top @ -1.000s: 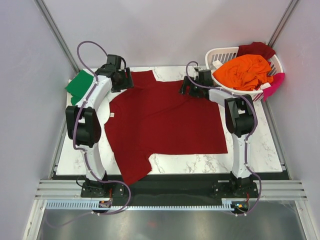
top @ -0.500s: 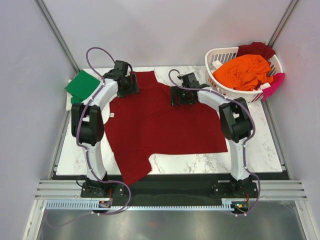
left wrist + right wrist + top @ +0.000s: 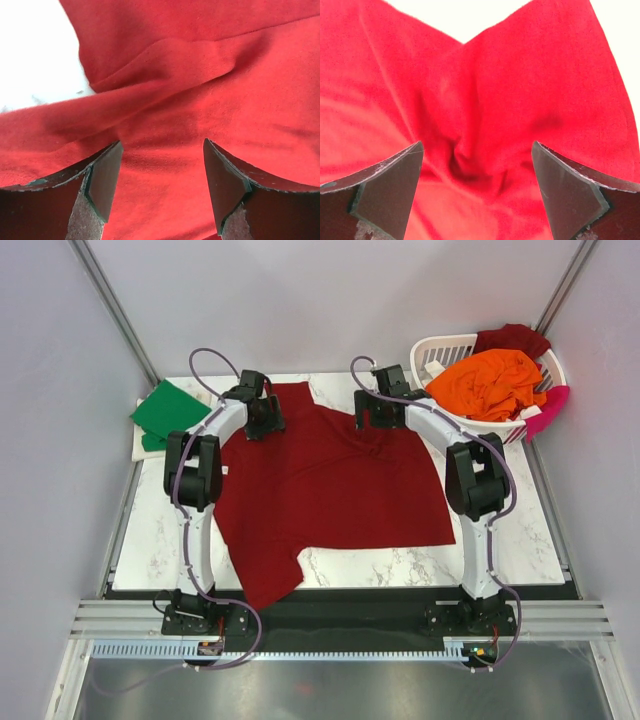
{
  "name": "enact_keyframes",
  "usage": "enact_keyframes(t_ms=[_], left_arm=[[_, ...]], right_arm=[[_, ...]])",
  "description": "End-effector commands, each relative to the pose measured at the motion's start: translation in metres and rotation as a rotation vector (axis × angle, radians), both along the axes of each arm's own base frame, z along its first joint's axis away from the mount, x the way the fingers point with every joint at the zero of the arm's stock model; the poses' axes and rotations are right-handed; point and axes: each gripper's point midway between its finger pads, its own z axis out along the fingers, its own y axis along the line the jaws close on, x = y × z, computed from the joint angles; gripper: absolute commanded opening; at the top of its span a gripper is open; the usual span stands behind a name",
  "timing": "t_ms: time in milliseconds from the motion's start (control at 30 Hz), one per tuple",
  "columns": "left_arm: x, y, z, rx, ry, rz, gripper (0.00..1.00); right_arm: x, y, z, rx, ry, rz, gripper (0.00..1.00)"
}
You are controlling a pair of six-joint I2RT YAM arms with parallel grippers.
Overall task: Fold and stack the t-shirts
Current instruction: Flatten the tshirt out
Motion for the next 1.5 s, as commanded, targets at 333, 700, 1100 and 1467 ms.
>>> enact_keyframes(t_ms=[333, 700, 1100, 1467], left_arm=[[-0.034, 0.049, -0.003, 0.073, 0.059, 0.129, 0.73], [-0.021, 0.08, -0.011, 0.067, 0.073, 0.182, 0.74], [0.011, 0.057, 0.091, 0.038, -0.138, 0.11, 0.77], [0.111, 0.045, 0.113, -0.044, -0.33, 0.058, 0.85]], right_arm=[[0.094, -0.021, -0.068, 0.132, 0.005, -0.137, 0.98], [0.124, -0.064, -0.093, 0.117, -0.016, -0.278, 0.98], [0.114, -0.06, -0.03, 0.057, -0.104, -0.32, 0.98], [0.094, 0.019, 0.092, 0.279, -0.231, -0.046, 0.98]])
